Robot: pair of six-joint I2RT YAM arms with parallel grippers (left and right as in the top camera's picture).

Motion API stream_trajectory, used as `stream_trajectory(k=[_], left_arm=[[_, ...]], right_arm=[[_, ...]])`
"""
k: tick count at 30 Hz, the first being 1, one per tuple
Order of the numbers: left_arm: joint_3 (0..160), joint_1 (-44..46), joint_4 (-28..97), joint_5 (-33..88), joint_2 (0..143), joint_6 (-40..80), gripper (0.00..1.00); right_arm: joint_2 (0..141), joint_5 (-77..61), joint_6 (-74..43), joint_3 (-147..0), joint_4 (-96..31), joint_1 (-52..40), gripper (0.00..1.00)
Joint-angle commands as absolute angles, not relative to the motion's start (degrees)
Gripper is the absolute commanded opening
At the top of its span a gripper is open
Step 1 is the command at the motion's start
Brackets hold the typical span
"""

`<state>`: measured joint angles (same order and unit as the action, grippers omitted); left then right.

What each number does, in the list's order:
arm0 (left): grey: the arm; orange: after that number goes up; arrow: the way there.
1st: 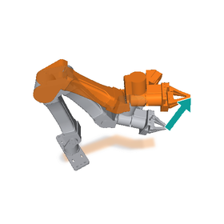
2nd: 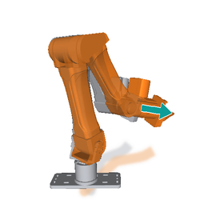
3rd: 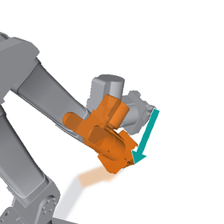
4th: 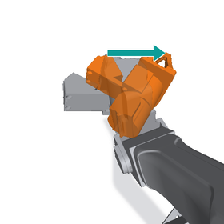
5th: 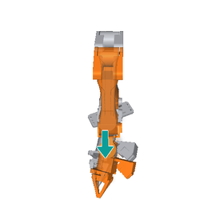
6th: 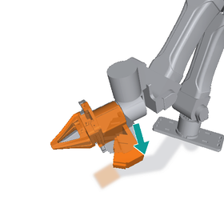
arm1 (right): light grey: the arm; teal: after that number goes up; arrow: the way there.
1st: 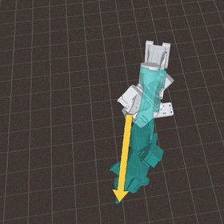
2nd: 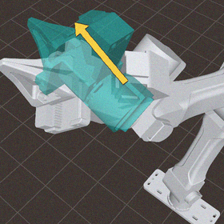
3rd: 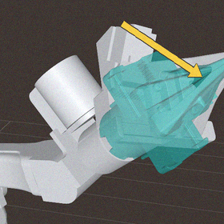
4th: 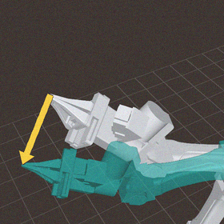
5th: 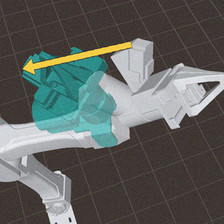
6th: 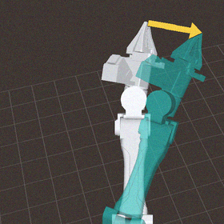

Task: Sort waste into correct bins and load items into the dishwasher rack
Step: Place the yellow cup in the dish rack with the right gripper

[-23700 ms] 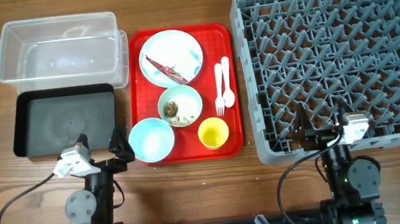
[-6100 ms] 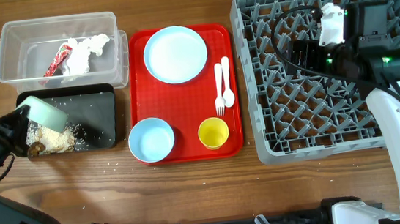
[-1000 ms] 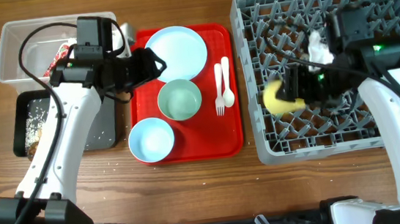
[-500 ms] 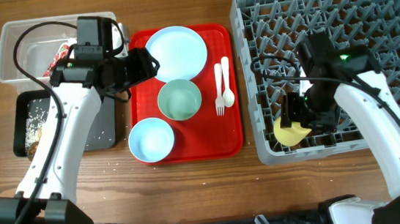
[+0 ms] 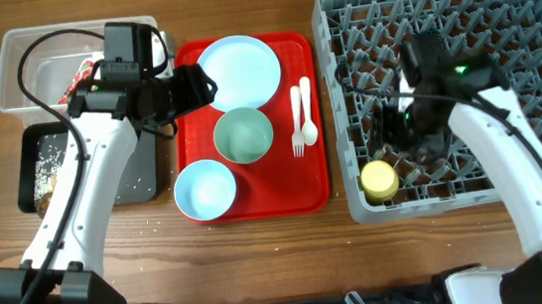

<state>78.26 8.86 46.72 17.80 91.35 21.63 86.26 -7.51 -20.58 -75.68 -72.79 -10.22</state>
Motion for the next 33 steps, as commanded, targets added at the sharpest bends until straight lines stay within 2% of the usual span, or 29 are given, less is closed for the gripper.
stream_trajectory(k=[1, 7, 9, 13, 15, 18, 19, 22, 25, 28, 32, 33], left_arm=[[79.1, 8.1, 47.0, 15.4, 87.4, 19.5, 0.72], [79.3, 1.5, 47.9, 13.8, 78.3, 18.3, 0.83], [79.3, -2.0, 48.8, 13.8, 76.7, 16.6, 0.82], [79.2, -8.4, 51.9, 13.9, 76.7, 10.5, 0.76], [79.2, -10.2, 53.5, 13.8, 77.7, 6.8, 0.76], [79.0, -11.3, 54.7, 13.7, 79.0, 4.7, 0.86], [79.0, -11.4, 54.8, 13.3, 79.6, 4.7, 1.0], [79.0, -11.4, 54.8, 13.2, 80.3, 4.7, 1.0], [79.0, -11.4, 54.7, 13.2, 80.3, 4.9, 1.0], [79.0, -11.4, 54.7, 13.2, 80.3, 4.9, 1.0], [79.0, -11.4, 54.7, 13.2, 80.3, 4.9, 1.0], [79.0, -11.4, 54.7, 13.2, 80.3, 4.9, 1.0]], right_arm=[[86.4, -13.7, -17.4, -84.6, -69.1, -10.5, 0.75], [90.0, -16.6, -20.4, -86.9, -51.5, -17.6, 0.72], [94.0, -16.6, -22.1, -86.9, -48.6, -20.8, 0.71], [102.2, -16.4, -24.7, -86.9, -44.7, -25.8, 0.61], [106.2, -16.4, -26.1, -86.9, -44.2, -27.3, 0.57], [111.2, -17.1, -27.7, -86.9, -44.4, -28.1, 0.52], [113.4, -17.9, -28.1, -86.9, -44.4, -28.3, 0.5], [118.8, -22.3, -28.7, -86.9, -43.8, -28.6, 0.42], [121.5, -26.3, -29.1, -86.9, -42.3, -28.6, 0.38], [122.5, -27.1, -30.4, -86.9, -41.6, -28.8, 0.3], [122.5, -26.7, -30.9, -86.9, -41.7, -28.9, 0.06], [122.3, -26.6, -31.5, -86.9, -41.8, -28.9, 0.04]])
